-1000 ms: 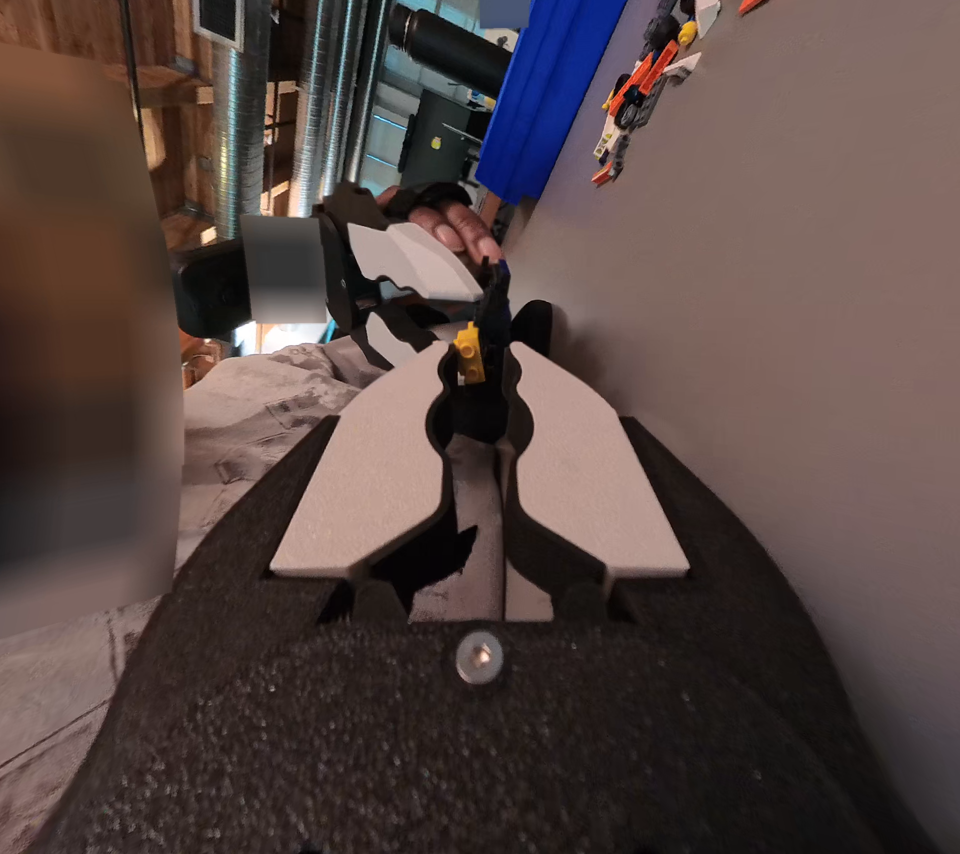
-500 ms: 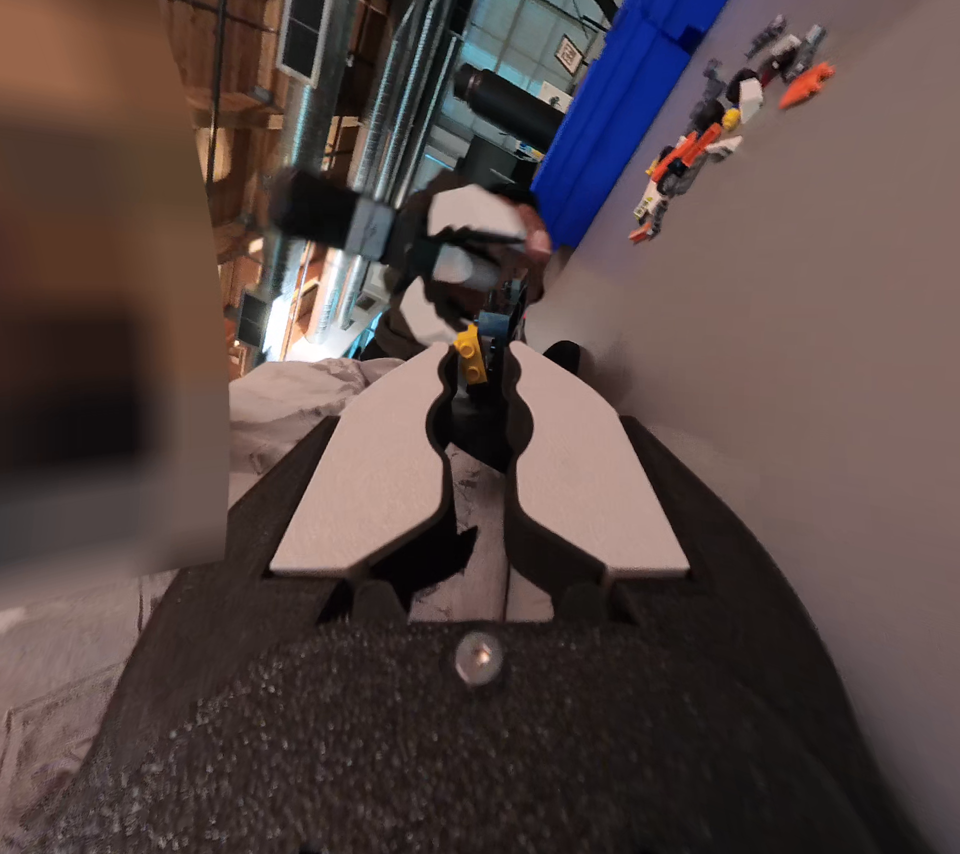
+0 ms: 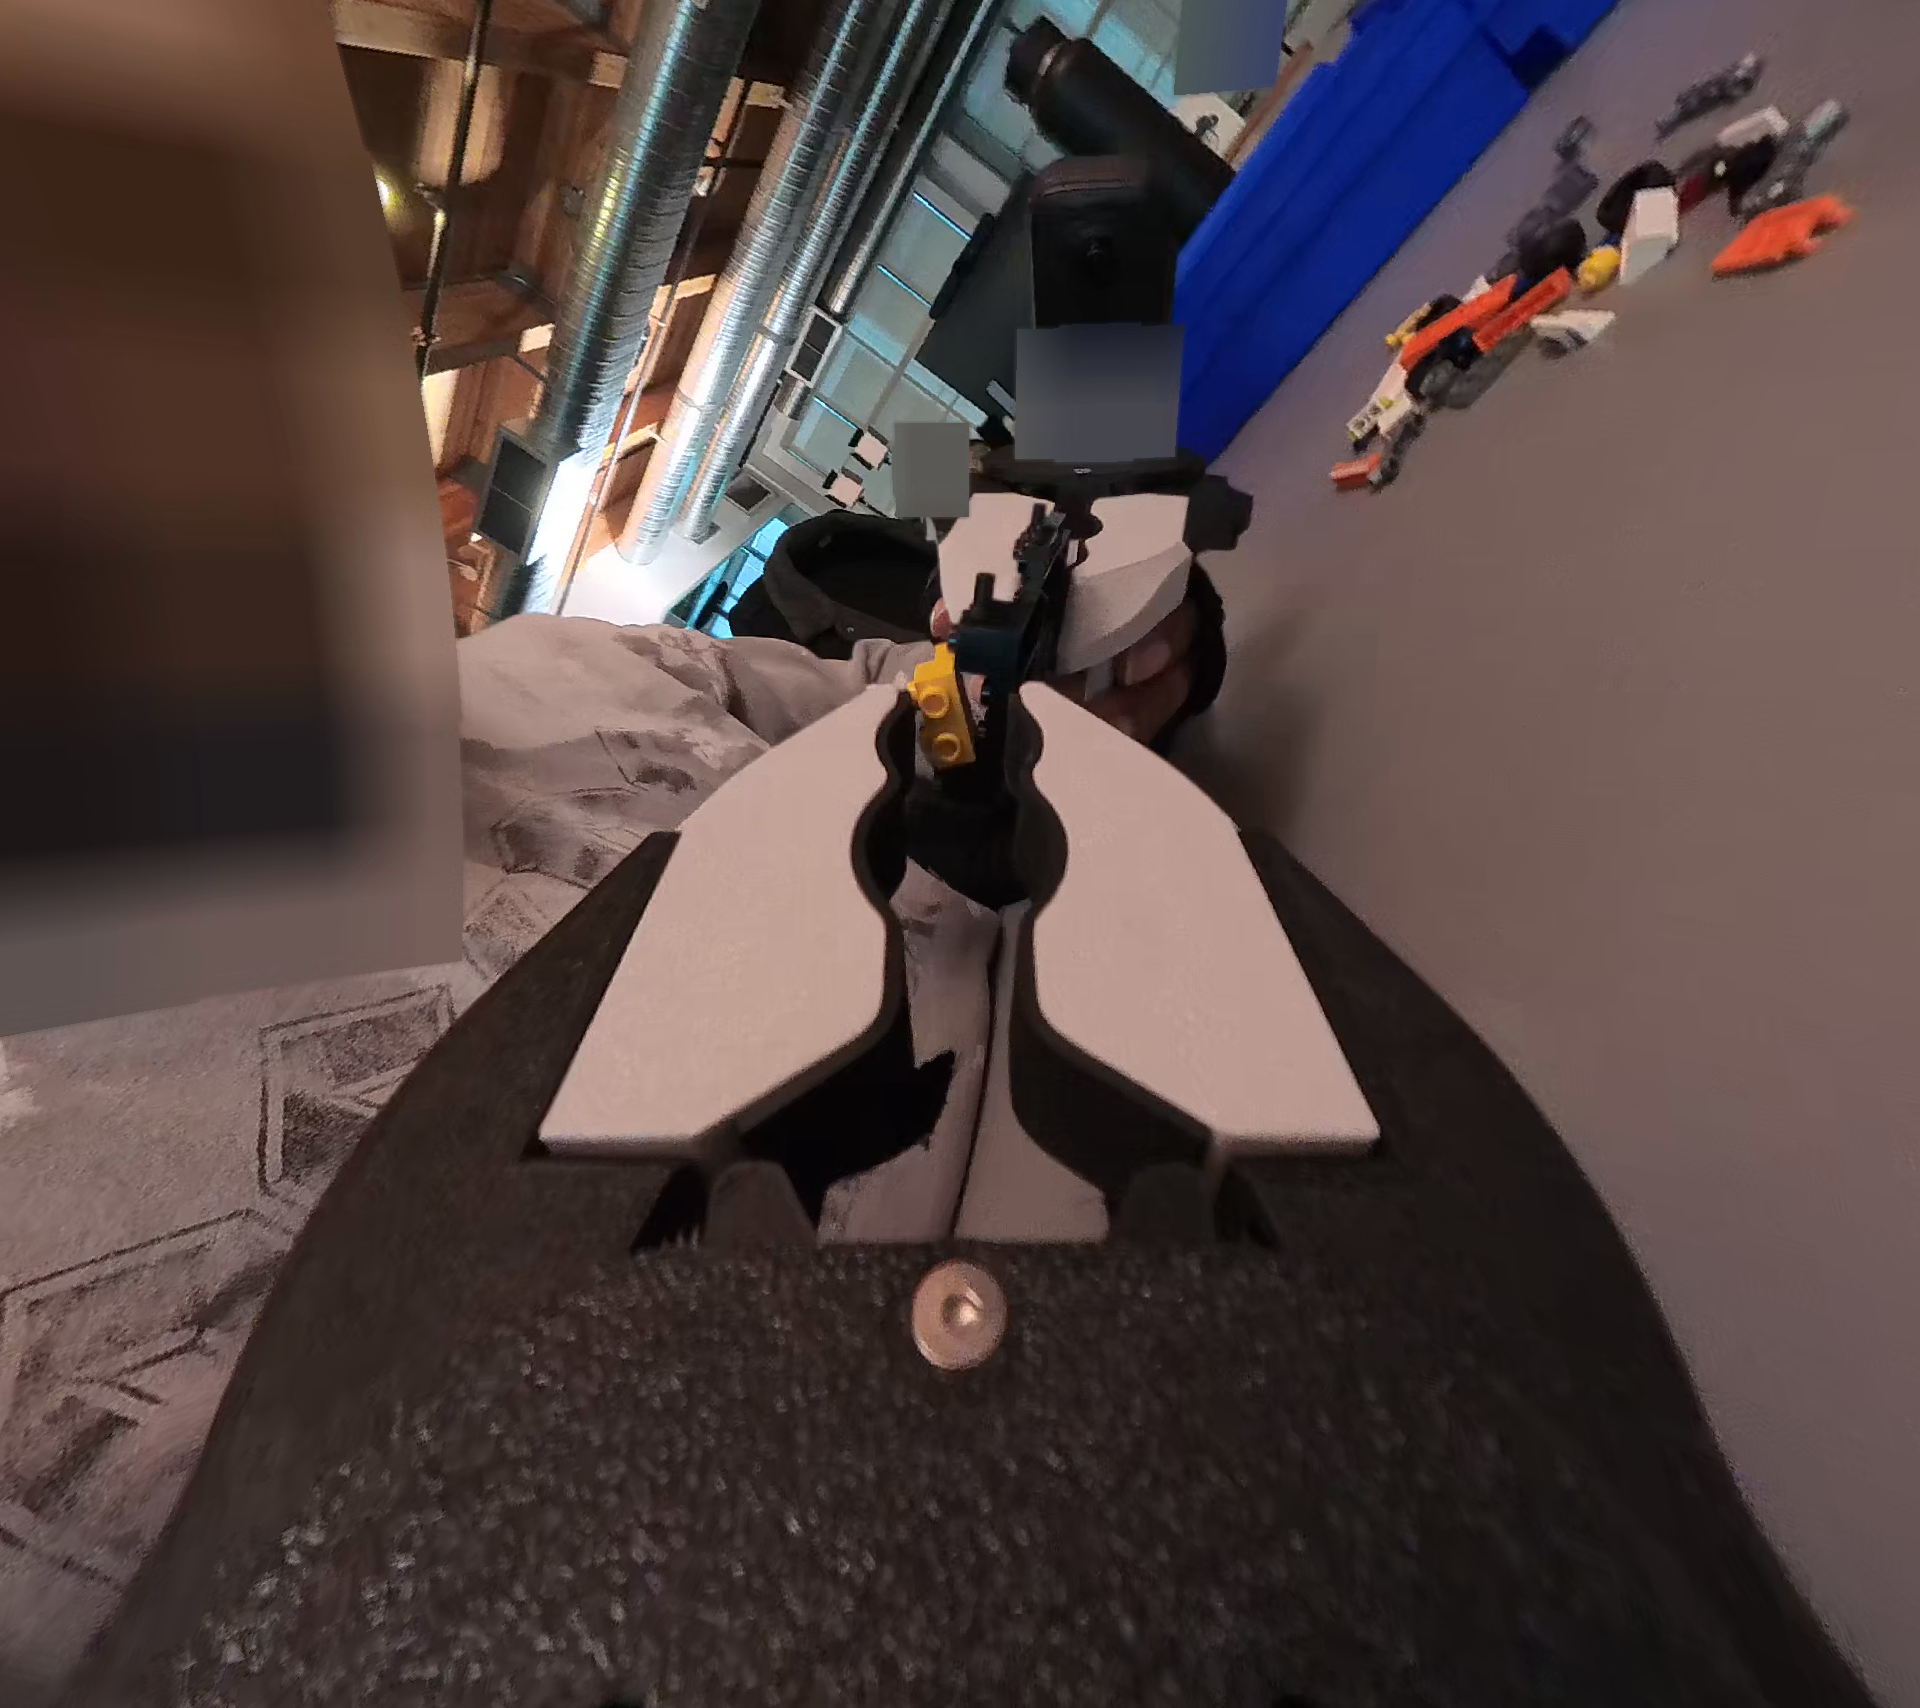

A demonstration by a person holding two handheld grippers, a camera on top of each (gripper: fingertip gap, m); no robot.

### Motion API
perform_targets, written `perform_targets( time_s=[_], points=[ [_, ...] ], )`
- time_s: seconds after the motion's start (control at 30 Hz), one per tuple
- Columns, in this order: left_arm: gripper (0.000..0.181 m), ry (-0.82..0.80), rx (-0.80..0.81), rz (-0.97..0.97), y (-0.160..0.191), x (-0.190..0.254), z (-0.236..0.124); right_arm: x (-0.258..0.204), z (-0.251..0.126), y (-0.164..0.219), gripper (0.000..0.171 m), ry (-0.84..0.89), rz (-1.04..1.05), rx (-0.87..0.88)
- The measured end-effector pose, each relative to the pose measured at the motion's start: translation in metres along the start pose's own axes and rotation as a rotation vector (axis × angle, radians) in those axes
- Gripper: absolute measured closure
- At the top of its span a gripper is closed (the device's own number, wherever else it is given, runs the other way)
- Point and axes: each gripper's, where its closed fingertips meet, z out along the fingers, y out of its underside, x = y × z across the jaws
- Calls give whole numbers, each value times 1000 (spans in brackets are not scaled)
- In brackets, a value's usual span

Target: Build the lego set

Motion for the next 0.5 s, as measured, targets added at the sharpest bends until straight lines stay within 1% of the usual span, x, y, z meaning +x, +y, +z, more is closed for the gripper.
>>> perform_targets(
  time_s=[0.13,0.2,0.27,0.37,0.5],
  points=[
    [175,14,76,-184,6,-11,-1,11,-1,3,155,53,82,-14],
    [175,20,98,-244,6,-14,-3,15,-1,2,154,72,104,-9],
    [175,18,108,-268,6,-17,-4,18,-1,0,153,87,110,-6],
    [175,18,116,-286,4,-19,-6,20,0,-2,146,94,125,-2],
    [175,12,121,-292,4,-21,-7,23,1,-4,146,110,132,3]
  ],
)
